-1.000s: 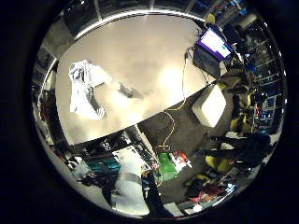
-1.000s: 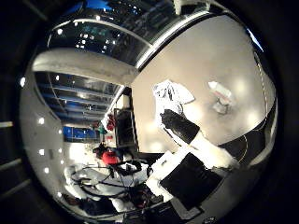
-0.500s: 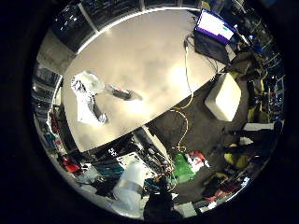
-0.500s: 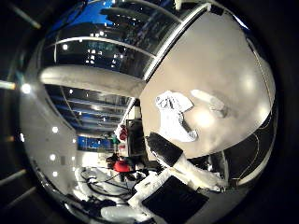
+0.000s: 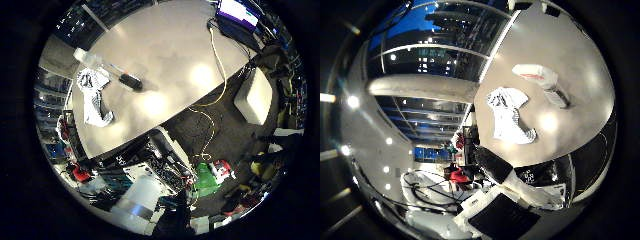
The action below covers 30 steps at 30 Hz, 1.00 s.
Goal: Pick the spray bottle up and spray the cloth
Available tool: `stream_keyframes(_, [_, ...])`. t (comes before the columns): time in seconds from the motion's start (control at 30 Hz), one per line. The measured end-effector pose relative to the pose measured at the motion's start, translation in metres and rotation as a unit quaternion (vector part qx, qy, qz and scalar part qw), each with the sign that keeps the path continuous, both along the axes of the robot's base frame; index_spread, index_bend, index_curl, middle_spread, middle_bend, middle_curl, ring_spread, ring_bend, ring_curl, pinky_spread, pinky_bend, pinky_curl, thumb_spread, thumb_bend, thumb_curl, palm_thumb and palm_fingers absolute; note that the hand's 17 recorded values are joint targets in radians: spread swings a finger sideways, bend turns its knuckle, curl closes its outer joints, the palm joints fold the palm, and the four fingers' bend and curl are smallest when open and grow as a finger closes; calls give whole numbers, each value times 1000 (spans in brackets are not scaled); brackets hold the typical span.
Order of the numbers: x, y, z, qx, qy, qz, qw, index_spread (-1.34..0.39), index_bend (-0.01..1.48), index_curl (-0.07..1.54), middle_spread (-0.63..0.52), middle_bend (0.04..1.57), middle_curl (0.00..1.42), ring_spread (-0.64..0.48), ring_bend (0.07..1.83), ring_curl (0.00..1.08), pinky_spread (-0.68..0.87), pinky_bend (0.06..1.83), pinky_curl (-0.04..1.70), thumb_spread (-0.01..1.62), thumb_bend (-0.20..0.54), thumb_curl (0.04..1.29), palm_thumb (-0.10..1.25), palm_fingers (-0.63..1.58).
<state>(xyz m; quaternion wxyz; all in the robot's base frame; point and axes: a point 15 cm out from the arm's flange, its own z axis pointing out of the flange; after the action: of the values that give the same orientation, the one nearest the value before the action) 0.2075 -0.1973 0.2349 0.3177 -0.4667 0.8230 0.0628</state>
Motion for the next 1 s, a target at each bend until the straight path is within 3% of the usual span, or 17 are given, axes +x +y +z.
stream_keyframes(0.6, [-3, -13, -56, 15, -18, -14, 1000, -247, 158, 271, 44, 257, 359, 169, 279, 257, 393, 335, 310, 1038, -22, 285, 486, 164])
stream_keyframes(0.77, [11, -24, -62, 32, -78, -32, 996, -243, 163, 281, 30, 260, 360, 158, 292, 258, 383, 311, 302, 1054, -18, 295, 535, 210])
stream_keyframes(1.0, [10, -36, -83, 46, -80, -38, 995, -239, 156, 282, 28, 263, 359, 152, 291, 256, 380, 311, 302, 1060, -23, 297, 556, 217])
